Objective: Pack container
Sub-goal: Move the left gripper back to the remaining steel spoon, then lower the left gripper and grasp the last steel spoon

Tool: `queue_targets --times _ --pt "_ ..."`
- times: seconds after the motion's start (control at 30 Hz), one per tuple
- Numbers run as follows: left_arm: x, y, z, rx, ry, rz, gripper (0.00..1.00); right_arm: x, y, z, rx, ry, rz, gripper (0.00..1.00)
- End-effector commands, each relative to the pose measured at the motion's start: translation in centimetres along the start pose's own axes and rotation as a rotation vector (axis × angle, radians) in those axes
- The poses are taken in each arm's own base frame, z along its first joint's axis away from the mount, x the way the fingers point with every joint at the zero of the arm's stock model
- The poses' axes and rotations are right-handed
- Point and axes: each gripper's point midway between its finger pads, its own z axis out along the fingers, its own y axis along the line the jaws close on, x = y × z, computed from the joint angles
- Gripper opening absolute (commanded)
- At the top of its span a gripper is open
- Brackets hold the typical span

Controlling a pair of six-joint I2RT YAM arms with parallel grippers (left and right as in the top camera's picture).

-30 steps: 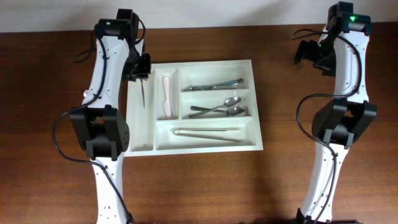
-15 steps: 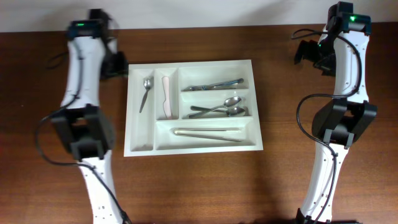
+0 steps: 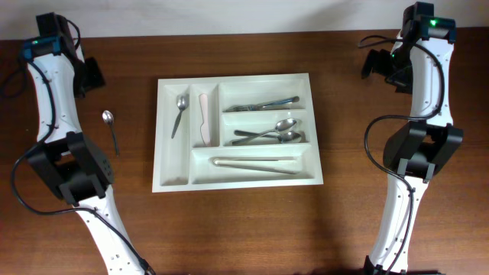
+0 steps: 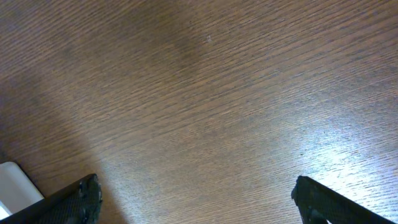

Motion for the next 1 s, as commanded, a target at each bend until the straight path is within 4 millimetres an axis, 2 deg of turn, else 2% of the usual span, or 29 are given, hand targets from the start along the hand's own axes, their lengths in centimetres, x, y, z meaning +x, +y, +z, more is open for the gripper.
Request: queue_targets --times 0.0,0.1,0.3,0.6,0.77,0.97 --pt "-0.2 -0.4 0.8 -0.01 -0.006 0.057 0.51 -0.3 0.1 -0.3 -0.002 -0.015 0.01 0.99" --pt "0.5 -0.1 2.4 -0.036 0.026 0.061 0.5 -0.3 0.1 -0.3 -0.002 -0.015 0.01 0.99" --pt "3.0 0.0 5.5 -0.044 0.136 0.068 0.49 -0.3 0.1 -0.3 -0.002 -0.015 0.01 0.99" --pt "5.7 0.2 7.7 -0.053 0.243 0.076 0.48 -0.3 0.1 -0.3 -0.002 -0.015 0.01 0.99" --pt "6.8 0.4 8.2 -0.065 0.289 0.08 0.44 -0.3 0.1 -0.3 -0.002 -0.015 0.01 0.99" --pt "8.1 0.9 8.8 -0.091 0.343 0.088 0.44 -0.3 0.1 -0.3 -0.002 -0.015 0.01 0.99"
